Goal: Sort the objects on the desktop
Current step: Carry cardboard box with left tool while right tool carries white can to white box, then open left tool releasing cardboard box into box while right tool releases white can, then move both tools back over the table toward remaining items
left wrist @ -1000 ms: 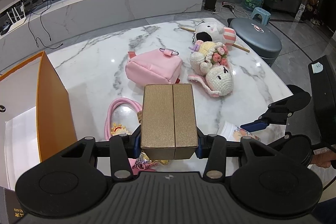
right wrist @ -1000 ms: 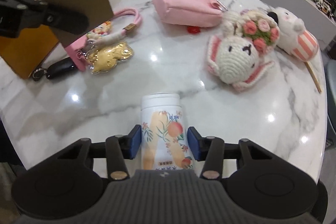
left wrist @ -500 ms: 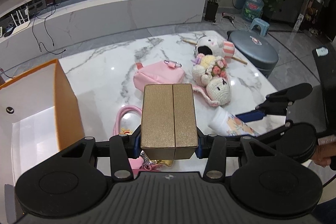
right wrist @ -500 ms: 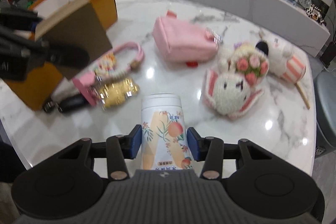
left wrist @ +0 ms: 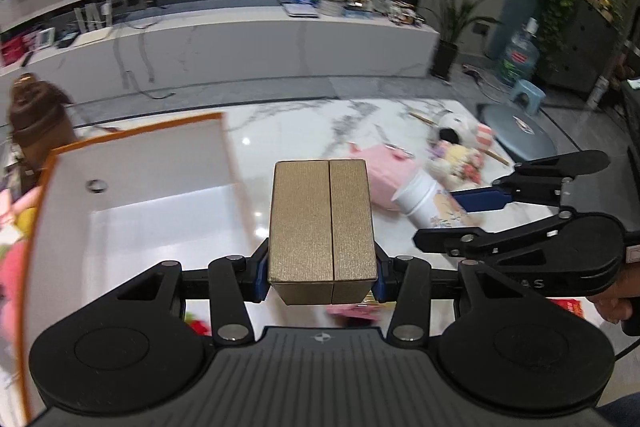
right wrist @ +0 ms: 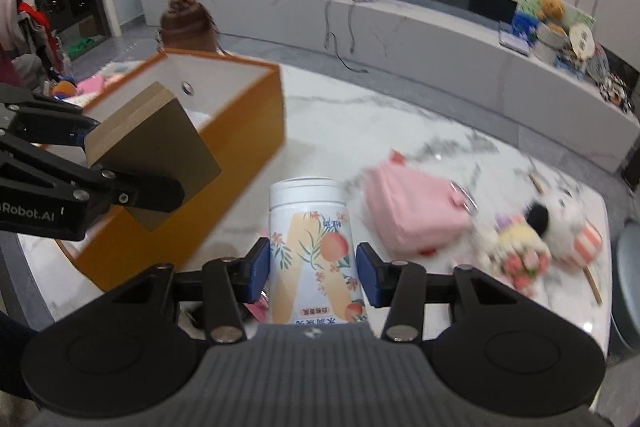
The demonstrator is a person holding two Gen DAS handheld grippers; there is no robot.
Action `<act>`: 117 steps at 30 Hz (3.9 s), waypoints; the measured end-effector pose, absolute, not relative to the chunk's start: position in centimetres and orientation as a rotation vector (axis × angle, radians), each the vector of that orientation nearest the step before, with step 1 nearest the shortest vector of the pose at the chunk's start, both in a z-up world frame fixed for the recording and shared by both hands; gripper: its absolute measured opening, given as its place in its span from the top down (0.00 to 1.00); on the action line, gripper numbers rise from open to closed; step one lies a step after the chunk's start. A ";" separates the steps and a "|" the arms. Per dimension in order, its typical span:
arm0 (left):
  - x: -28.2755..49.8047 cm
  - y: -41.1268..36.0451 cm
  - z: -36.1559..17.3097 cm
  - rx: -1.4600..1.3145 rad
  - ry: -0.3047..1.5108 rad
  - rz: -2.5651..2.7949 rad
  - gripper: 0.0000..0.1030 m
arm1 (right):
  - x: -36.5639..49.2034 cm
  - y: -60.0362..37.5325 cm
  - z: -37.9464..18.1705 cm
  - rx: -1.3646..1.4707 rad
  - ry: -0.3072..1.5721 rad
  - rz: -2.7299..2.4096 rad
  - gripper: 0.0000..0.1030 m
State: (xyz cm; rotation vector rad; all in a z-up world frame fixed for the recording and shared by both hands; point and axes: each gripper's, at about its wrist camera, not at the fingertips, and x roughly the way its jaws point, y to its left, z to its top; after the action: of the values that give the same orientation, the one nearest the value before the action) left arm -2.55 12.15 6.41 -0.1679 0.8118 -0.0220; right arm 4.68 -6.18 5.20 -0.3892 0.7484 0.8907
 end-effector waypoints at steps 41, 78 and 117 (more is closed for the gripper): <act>-2.4 25.8 0.1 -0.170 1.006 0.279 0.50 | -1.3 13.7 0.6 -0.513 0.739 1.079 0.76; -0.8 24.2 0.7 -0.074 0.974 0.341 0.42 | -0.2 12.8 1.2 -0.491 0.731 1.051 0.76; -0.1 13.2 5.0 -0.101 0.816 0.078 0.42 | 2.6 -0.8 4.8 -0.375 0.703 0.933 0.75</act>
State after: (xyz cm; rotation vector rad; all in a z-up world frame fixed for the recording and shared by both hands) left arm -0.05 13.16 5.00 -0.1010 0.8160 0.0781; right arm 2.59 -0.75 4.82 -0.3745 0.7033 0.9328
